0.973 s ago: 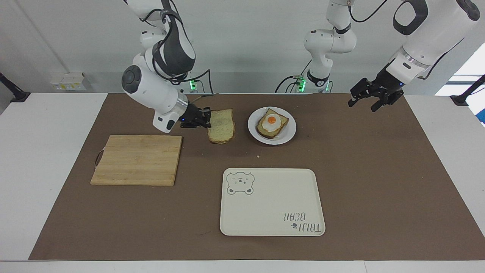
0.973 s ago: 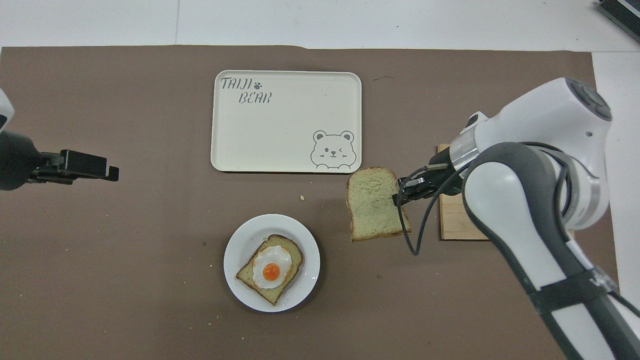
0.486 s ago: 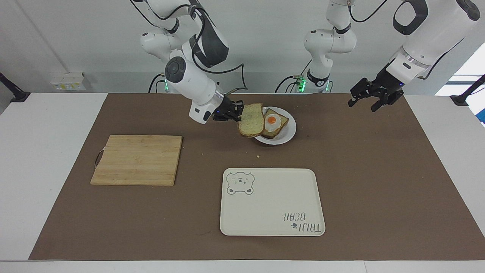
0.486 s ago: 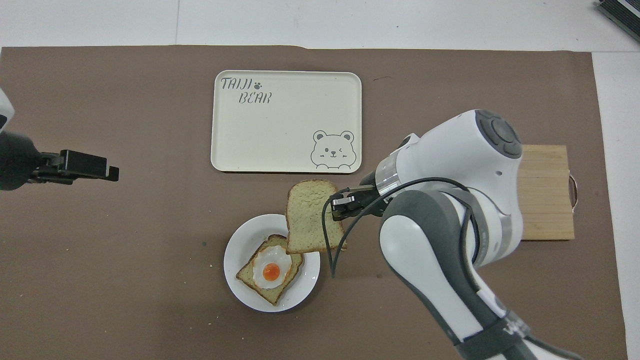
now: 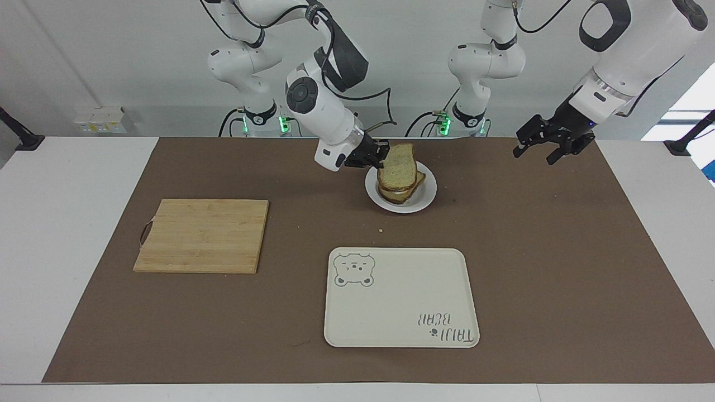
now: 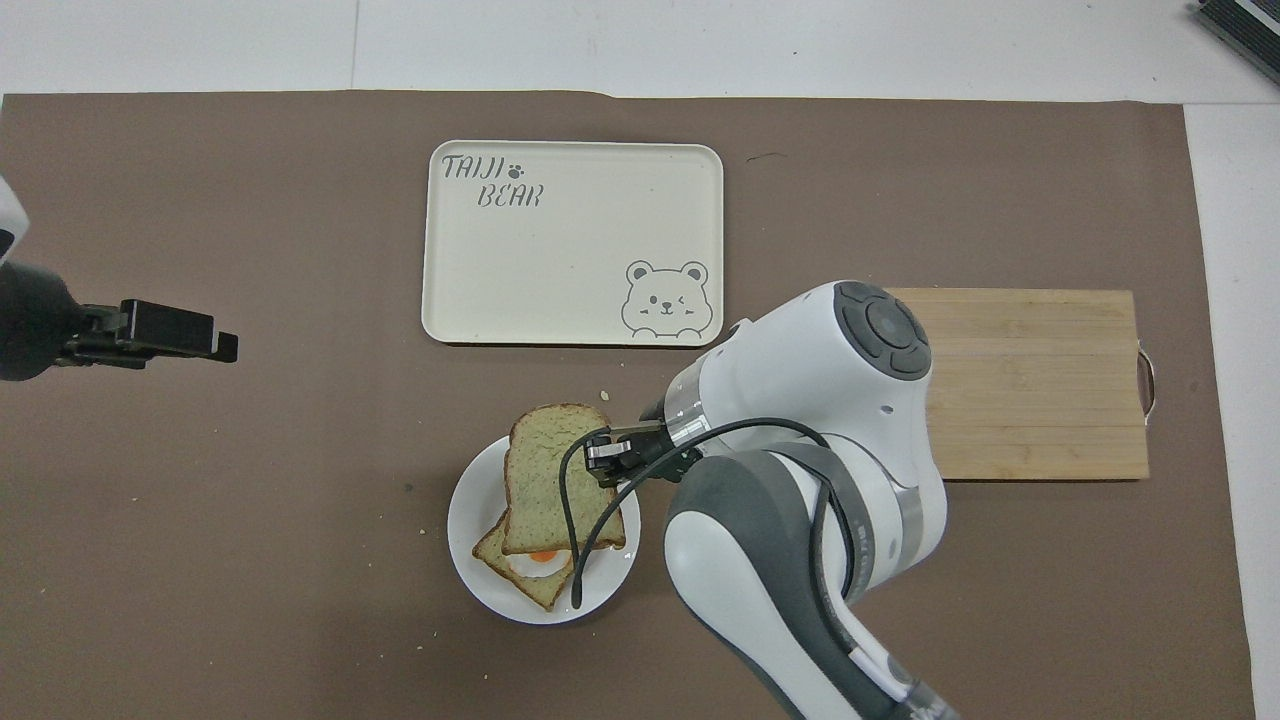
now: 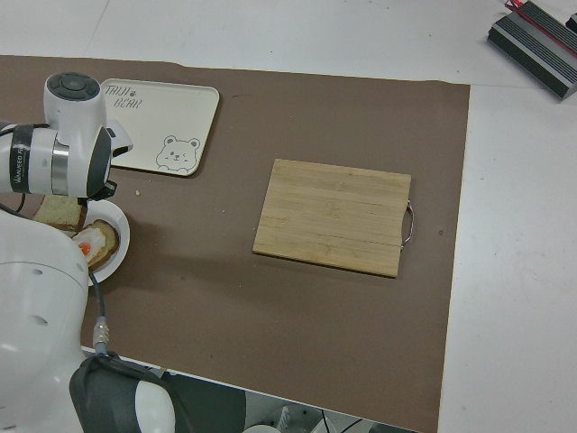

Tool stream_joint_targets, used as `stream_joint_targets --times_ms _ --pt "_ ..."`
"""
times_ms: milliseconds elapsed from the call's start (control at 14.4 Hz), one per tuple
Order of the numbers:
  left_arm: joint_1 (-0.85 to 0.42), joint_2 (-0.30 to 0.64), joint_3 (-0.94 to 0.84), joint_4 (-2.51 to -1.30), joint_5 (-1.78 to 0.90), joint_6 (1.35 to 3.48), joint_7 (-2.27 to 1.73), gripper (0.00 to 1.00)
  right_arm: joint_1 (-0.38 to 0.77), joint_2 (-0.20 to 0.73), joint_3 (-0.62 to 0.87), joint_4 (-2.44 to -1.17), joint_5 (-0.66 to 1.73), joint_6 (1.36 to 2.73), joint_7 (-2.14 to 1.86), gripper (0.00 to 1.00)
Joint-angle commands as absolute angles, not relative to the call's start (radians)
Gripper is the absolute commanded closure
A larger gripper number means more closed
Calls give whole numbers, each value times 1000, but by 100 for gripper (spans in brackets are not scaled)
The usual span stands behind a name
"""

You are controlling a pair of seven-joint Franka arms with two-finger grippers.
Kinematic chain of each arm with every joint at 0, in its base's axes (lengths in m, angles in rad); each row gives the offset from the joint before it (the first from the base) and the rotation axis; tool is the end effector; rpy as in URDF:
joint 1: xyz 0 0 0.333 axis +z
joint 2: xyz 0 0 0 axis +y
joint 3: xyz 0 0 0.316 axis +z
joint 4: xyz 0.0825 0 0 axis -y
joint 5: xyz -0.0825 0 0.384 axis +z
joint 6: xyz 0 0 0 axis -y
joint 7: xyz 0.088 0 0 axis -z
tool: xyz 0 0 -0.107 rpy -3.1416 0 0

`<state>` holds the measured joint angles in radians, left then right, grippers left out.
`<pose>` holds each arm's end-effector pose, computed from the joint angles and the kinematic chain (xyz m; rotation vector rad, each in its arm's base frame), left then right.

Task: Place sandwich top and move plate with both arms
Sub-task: 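Lower the bread onto the egg toast and open the right gripper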

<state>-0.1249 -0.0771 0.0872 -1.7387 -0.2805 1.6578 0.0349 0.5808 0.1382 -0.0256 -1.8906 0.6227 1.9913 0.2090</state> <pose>0.5345 -0.0459 0.5983 2.8547 -0.0682 -0.0066 0.4865 0.3448 0.4389 -2.6162 -0.0974 0.3245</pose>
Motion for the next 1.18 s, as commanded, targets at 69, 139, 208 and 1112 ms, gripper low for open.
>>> stream_joint_targets --times_ms 69,139,208,1112 --pt "-126 -95 91 -1753 -281 1663 25 0 641 143 -29 -1971 653 2136 267 100" --pt "-126 -97 91 -1753 -281 1663 25 0 658 153 -29 -1974 653 2149 294 100" --pt "-126 -95 91 -1753 -281 1663 25 0 664 167 -29 -1974 653 2163 304 100" --pt "-126 -95 91 -1753 -281 1663 25 0 744 207 -29 -2109 653 2318 242 100"
